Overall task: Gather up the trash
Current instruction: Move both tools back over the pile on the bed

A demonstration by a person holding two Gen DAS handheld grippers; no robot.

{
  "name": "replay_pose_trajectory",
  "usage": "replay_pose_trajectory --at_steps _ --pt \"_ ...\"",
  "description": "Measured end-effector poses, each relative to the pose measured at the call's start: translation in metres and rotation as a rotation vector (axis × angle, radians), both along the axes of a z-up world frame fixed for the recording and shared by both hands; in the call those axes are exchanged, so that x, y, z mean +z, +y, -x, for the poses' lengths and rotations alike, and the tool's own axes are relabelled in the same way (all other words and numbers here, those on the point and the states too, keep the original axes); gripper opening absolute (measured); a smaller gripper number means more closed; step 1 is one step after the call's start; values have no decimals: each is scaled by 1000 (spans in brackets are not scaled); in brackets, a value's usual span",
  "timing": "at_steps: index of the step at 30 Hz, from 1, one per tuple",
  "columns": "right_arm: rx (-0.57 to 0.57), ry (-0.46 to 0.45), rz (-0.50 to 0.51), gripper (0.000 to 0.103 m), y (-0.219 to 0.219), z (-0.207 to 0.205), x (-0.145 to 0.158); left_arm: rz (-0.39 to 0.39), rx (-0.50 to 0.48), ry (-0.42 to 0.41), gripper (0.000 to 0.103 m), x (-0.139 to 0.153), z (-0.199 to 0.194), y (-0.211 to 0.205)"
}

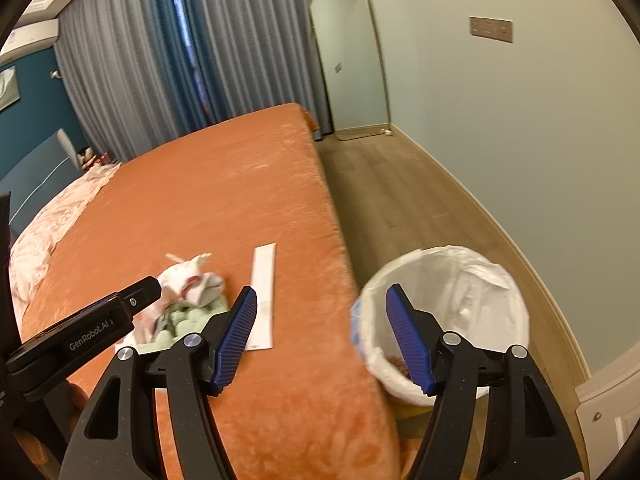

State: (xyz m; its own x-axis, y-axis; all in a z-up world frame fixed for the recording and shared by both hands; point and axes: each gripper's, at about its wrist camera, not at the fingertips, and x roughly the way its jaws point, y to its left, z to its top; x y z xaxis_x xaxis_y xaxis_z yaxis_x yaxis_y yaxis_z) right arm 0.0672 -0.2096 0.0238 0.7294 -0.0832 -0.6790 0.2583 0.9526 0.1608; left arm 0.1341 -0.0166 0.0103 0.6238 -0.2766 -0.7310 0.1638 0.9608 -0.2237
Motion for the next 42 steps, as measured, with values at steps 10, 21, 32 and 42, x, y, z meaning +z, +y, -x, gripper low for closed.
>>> replay_pose_trajectory --at_steps 10,21,32,42 --pt "93 19 2 66 59 -9 -4 14 121 40 66 -15 1 72" --pt "175 54 8 66 118 -21 -21 24 212 99 68 -39 1 140" --pt "239 121 -16 66 166 -44 -61 49 294 245 68 -100 -5 207" --pt "252 191 -55 66 186 -71 -101 156 307 393 76 -162 -26 234"
